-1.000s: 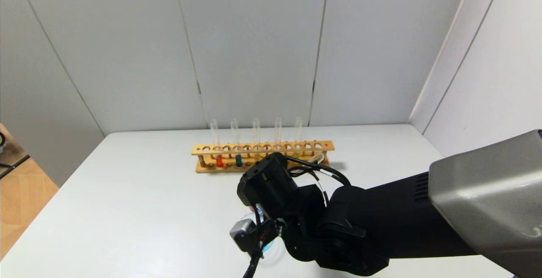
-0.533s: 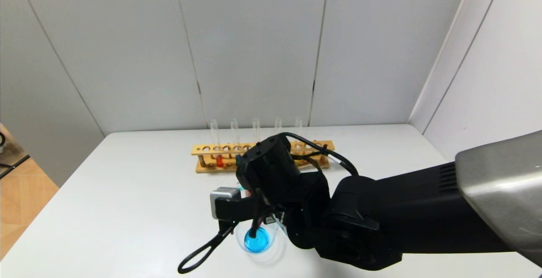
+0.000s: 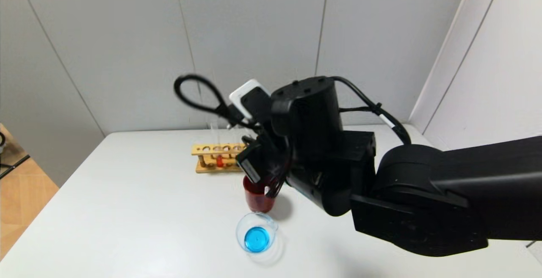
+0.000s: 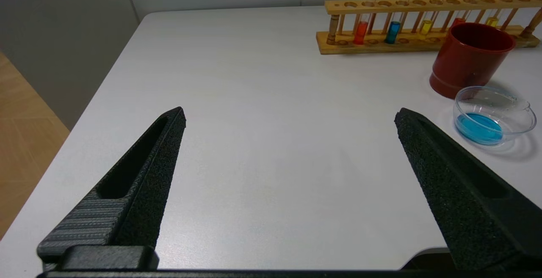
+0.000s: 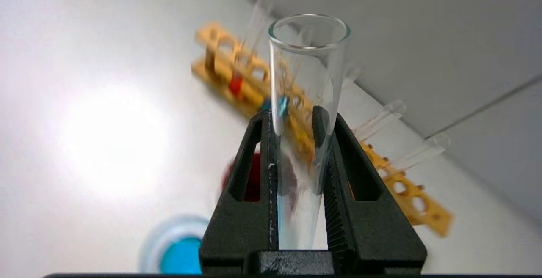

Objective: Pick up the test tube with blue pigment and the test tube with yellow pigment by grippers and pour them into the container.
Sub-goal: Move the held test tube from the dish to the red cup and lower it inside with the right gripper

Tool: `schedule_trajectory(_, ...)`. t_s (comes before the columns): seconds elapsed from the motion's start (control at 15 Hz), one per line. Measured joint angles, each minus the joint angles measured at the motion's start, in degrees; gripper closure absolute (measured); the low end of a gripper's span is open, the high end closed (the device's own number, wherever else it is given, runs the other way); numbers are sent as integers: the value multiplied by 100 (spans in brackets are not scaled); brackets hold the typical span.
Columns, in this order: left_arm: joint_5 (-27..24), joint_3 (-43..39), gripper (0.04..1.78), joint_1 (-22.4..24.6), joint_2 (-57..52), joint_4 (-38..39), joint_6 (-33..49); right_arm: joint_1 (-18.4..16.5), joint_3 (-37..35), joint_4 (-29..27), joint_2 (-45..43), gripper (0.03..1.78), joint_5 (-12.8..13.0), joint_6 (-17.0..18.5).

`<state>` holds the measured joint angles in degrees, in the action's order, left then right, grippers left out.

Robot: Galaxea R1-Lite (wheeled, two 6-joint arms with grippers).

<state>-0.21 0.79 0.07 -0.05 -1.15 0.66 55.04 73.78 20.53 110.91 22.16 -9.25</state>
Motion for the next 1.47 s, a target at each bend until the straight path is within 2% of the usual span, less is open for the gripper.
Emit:
schedule_trajectory(0.13, -4, 0, 7, 0, 0, 0, 2, -59, -201, 143, -121, 142, 40, 1035)
schedule_trajectory(0.2, -1, 0, 7, 0, 0, 0, 5, -111, -269, 223, -135, 142, 22, 1432)
schedule_trajectory(0.33, 0, 0, 7, 0, 0, 0, 2, -284, -289, 544, -40, 142, -130, 2019)
schedule_trajectory(0.47, -4, 0, 7, 0, 0, 0, 2, -374, -269, 861, 135, 142, -251, 2253)
schedule_trajectory(0.8, -1, 0, 7, 0, 0, -1, 0, -529, -24, 881, 583, 142, -430, 2192)
schedule_trajectory(1.0, -4, 0, 7, 0, 0, -1, 2, -700, 102, 881, 789, 142, -731, 2049)
schedule_trajectory(1.13, -1, 0, 7, 0, 0, 0, 2, -783, 238, 881, 948, 142, -902, 1840)
schedule_trajectory(1.33, -6, 0, 7, 0, 0, -1, 0, -918, 453, 881, 1271, 142, -1112, 1252)
schedule_trajectory(1.47, -1, 0, 7, 0, 0, 0, 2, -931, 516, 883, 1418, 142, -1357, 1159)
